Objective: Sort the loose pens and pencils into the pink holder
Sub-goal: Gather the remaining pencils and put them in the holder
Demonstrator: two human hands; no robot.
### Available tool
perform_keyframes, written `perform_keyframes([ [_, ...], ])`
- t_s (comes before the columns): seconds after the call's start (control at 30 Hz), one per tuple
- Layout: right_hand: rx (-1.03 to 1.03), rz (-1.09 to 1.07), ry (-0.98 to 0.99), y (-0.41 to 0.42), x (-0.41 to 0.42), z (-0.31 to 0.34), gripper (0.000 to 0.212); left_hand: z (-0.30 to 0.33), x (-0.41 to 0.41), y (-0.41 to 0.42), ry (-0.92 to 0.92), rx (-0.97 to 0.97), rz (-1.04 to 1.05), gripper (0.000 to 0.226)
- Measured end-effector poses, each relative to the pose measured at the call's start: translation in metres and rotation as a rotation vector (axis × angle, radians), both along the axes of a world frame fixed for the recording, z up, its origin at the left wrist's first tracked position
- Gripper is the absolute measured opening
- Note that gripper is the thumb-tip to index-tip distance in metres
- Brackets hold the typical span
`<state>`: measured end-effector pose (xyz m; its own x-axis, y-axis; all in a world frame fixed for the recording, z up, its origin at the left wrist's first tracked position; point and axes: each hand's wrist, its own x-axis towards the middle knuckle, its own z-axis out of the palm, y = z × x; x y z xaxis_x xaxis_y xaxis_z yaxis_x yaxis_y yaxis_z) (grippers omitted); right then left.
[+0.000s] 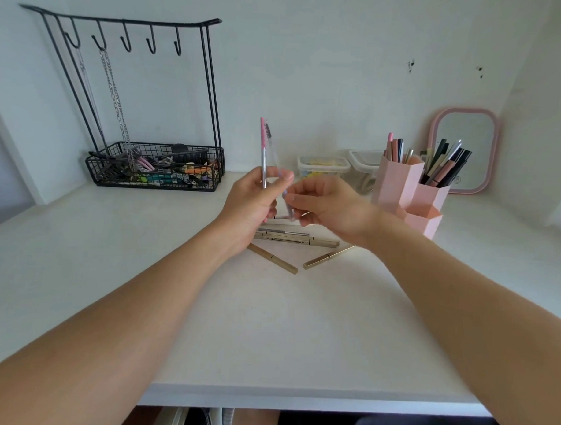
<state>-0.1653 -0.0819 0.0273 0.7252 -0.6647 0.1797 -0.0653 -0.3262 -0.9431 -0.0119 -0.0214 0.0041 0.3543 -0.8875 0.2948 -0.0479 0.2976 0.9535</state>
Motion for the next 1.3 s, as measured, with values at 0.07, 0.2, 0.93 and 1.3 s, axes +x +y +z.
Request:
perform_keyframes([
  [0.07,0.021,0.007,-0.042,0.007,0.009,-0.006,0.012,0.000,-0.005,0.002,-0.016,-0.023,-0.016,0.011],
  [0.2,-0.006,-0.095,-0.041,0.006,0.013,-0.008,0.007,-0.001,-0.006,0.002,-0.073,0.042,0.057,0.029],
  [0.93,-0.515,-0.178,0.608,-0.037,-0.020,-0.008,0.025,0.007,0.008,-0.001,0.214,0.110,0.126,0.033],
  [1.3,-0.231,-0.373,0.304,-0.035,-0.019,-0.001,0.010,0.005,0.011,-0.004,0.223,0.094,0.162,0.023],
])
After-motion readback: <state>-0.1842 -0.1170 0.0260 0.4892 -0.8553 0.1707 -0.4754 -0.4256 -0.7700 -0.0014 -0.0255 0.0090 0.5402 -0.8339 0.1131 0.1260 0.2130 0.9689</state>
